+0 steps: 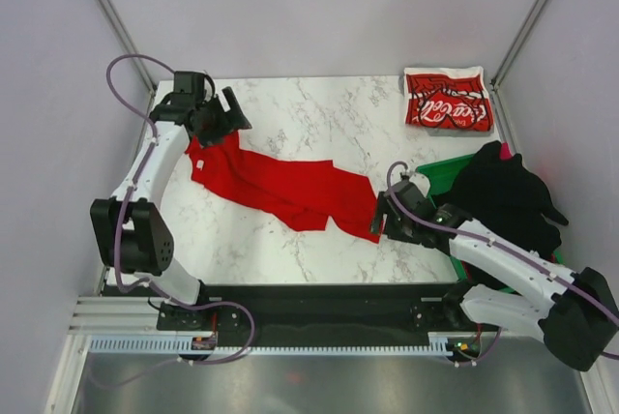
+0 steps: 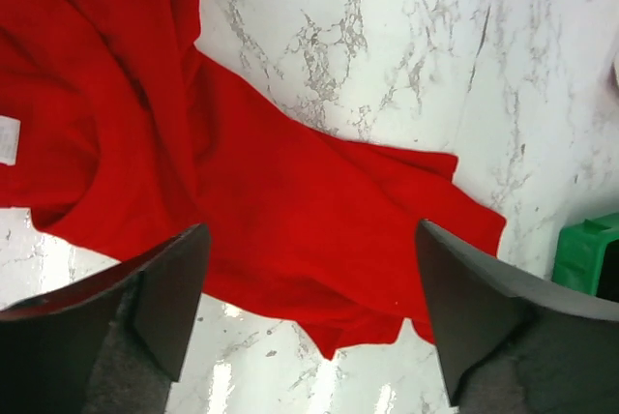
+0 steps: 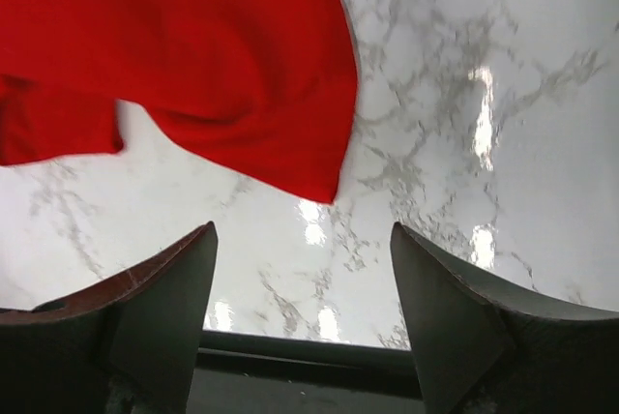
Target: Fold and stack the t-shirts
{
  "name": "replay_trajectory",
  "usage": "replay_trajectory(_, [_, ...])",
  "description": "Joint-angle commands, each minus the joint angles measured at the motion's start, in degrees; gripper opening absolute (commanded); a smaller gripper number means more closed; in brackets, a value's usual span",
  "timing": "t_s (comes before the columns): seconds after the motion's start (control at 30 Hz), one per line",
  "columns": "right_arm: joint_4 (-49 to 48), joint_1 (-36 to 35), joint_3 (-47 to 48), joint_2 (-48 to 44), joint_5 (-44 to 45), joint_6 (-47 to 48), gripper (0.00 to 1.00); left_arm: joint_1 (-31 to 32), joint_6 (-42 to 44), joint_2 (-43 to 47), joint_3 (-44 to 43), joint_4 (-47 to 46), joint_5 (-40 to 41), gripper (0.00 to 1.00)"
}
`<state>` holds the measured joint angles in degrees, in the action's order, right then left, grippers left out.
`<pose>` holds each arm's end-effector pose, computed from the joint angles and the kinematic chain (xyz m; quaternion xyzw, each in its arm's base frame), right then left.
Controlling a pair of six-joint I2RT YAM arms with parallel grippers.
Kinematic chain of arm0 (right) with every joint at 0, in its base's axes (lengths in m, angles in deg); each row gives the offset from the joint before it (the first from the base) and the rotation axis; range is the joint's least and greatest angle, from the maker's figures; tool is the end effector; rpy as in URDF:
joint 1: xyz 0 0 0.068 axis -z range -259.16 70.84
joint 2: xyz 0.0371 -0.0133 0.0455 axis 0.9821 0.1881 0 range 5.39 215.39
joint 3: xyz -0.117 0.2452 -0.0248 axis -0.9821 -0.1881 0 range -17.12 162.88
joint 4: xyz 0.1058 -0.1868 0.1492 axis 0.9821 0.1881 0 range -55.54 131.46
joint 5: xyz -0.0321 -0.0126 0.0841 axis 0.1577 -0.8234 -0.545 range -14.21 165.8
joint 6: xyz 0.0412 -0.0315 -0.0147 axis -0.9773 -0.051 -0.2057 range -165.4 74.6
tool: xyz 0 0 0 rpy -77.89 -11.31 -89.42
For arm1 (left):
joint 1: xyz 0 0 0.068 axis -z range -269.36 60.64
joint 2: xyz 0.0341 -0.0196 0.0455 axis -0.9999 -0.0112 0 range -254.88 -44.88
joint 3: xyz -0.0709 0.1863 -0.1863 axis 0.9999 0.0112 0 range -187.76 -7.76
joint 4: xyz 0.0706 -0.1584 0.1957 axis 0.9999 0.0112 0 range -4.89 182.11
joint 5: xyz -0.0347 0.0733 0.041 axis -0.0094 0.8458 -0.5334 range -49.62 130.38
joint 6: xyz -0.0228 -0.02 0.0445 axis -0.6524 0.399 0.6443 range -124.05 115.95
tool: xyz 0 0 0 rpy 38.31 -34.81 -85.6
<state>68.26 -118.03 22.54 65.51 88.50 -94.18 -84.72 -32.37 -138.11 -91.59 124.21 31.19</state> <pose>0.1626 0.1210 0.2248 0.1155 0.9394 0.1352 0.2930 0.3571 -0.0346 0.3146 -0.1634 0.9181 -0.1721 0.3175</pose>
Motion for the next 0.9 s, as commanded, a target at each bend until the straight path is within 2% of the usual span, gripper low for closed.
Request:
replay_trajectory(0.0, [-5.2,-1.8,-4.4,2.1,-2.6,-4.0,0.79,0.6,2.5,6.4,-3.4,-0.8,1.2,0.97])
replay_trajectory(0.03, [-6.0,-2.4,-5.7,2.6,-2.5,-4.0,0.79,0.9,3.0,7.1,-3.8,0.0,2.0,1.00])
replay_trajectory(0.2, [-11.2,-2.4,-7.0,6.8,-2.2,-2.8,0.76,1.5,4.8,12.3,-3.5,3.4,3.6,1.00])
replay_trajectory(0.4, [-15.0,-2.5,-6.5,12.5,-2.7,-2.4,0.72,4.4,2.2,21.8,6.1,3.3,3.7,0.98])
replay_trajectory(0.53, [-17.6,-2.4,-5.7,15.9,-3.0,-0.7,0.66,9.8,-1.4,27.0,13.0,3.0,3.8,0.93])
replay_trajectory(0.57, [-18.0,-2.4,-5.6,16.7,-3.1,-0.5,0.63,11.3,-2.2,28.8,15.7,2.7,4.4,0.93])
replay_trajectory(0.7, [-19.4,-2.6,-5.7,18.5,-4.0,-0.5,0.39,21.1,-9.5,32.3,23.0,1.4,7.8,0.90])
replay_trajectory(0.73, [-19.5,-2.5,-6.0,18.3,-4.0,-0.8,0.28,25.5,-11.2,32.8,26.5,0.8,8.5,0.89])
replay_trajectory(0.8, [-19.2,-2.5,-6.2,17.1,-4.1,-0.9,0.16,30.6,-16.9,34.0,30.3,-1.3,9.0,0.88])
replay_trajectory(0.83, [-18.9,-2.6,-6.1,16.5,-3.7,-0.9,0.03,35.7,-19.1,34.2,34.4,-2.2,11.8,0.88])
replay_trajectory(0.87, [-18.3,-2.6,-5.8,15.9,-3.2,-0.9,0.00,38.3,-21.4,34.1,36.4,-3.3,13.0,0.88])
